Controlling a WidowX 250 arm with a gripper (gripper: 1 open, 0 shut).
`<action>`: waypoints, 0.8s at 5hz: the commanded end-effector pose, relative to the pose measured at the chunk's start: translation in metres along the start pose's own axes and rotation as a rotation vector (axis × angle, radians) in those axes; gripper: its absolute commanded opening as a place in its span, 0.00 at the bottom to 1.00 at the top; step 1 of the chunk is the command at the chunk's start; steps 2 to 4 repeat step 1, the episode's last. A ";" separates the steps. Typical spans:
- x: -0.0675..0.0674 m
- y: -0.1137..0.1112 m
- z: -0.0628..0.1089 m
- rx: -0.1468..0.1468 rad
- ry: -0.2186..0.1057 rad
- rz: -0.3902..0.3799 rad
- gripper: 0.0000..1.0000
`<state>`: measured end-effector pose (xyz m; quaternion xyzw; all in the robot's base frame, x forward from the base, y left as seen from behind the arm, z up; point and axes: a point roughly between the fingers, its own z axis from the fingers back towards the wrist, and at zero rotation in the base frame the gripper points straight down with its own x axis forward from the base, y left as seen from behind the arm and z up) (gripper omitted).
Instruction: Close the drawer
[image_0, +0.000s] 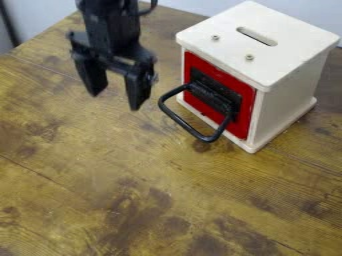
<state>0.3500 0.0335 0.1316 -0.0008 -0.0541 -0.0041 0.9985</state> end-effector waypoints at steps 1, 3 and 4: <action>0.008 -0.008 0.041 0.007 -0.096 -0.002 1.00; 0.008 -0.008 0.041 0.007 -0.096 -0.002 1.00; 0.008 -0.008 0.041 0.007 -0.096 -0.002 1.00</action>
